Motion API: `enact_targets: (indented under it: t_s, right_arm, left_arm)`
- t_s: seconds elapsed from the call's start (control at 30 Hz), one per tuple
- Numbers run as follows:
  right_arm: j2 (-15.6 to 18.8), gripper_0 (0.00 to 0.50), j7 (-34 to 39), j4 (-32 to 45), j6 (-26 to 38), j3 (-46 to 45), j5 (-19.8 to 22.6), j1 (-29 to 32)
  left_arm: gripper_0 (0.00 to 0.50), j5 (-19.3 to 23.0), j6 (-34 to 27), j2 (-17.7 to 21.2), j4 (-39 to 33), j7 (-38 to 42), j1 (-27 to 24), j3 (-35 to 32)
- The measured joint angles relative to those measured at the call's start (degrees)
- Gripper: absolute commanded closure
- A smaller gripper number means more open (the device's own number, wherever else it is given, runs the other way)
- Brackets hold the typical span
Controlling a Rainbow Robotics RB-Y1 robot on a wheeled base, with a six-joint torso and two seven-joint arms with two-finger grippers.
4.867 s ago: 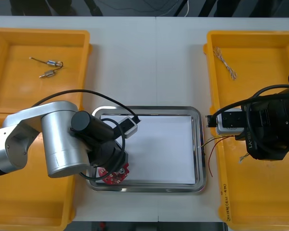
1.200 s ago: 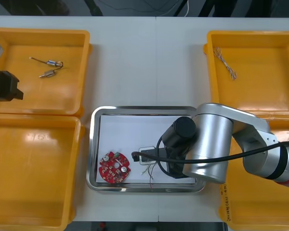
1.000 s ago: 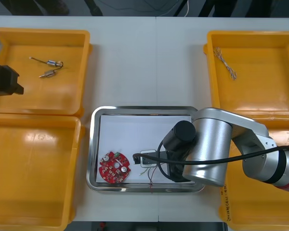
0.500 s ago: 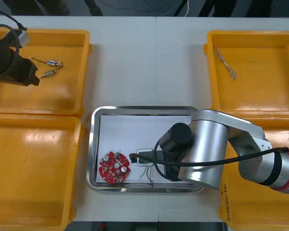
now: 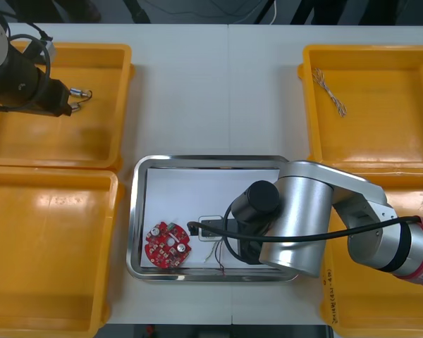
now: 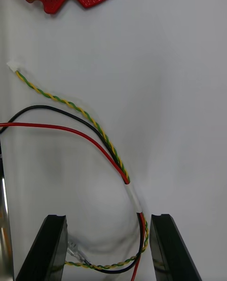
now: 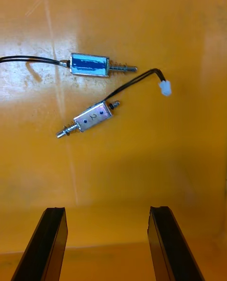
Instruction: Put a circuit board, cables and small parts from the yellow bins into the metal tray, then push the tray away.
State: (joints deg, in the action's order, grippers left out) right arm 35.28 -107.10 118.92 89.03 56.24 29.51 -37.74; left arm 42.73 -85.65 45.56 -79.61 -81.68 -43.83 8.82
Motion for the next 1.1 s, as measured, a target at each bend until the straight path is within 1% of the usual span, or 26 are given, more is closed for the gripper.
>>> enact_targets:
  t_s: [0.13,0.23,0.3,0.37,0.5,0.63,0.73,0.9,1.1]
  right_arm:
    - [-0.12,0.0,0.81,3.16,4.06,-0.48,-0.18,-0.01]
    - [-0.38,0.0,0.81,5.63,6.52,-1.67,-0.07,-0.05]
    - [-0.59,0.0,0.81,6.56,8.12,-2.89,0.8,-0.21]
    - [-0.81,0.0,0.82,6.76,9.26,-4.57,3.02,-0.5]
    - [-1.08,0.0,0.82,6.77,11.47,-8.17,6.92,-1.59]
    - [-1.68,0.0,0.86,6.77,17.3,-12.19,9.71,-4.02]
    - [-2.81,0.0,1.16,6.77,20.42,-14.88,9.9,-6.18]
    - [-4.78,0.0,4.35,6.78,20.56,-19.53,9.7,-8.86]
    - [-5.2,0.0,4.41,6.69,20.66,-28.15,9.58,-9.28]
  left_arm:
    - [0.0,0.0,2.64,-0.37,3.39,-3.07,-0.79,0.01]
    - [0.0,0.0,4.53,-0.66,5.45,-8.61,-1.17,0.01]
    - [0.0,0.0,6.51,-0.99,6.73,-12.2,-1.31,0.01]
    - [0.0,0.0,8.95,-1.49,8.14,-14.3,-1.43,0.06]
    - [0.0,0.0,14.22,-2.21,10.92,-14.46,-1.71,1.47]
    - [0.0,0.0,17.92,-2.48,13.42,-14.46,-2.38,4.24]
    - [0.0,0.0,18.36,-2.66,13.65,-14.46,-2.44,4.81]
    - [0.0,0.0,19.5,-2.82,13.78,-14.46,-2.44,4.81]
    - [0.0,0.0,22.06,-2.92,14.74,-14.46,-2.45,4.85]
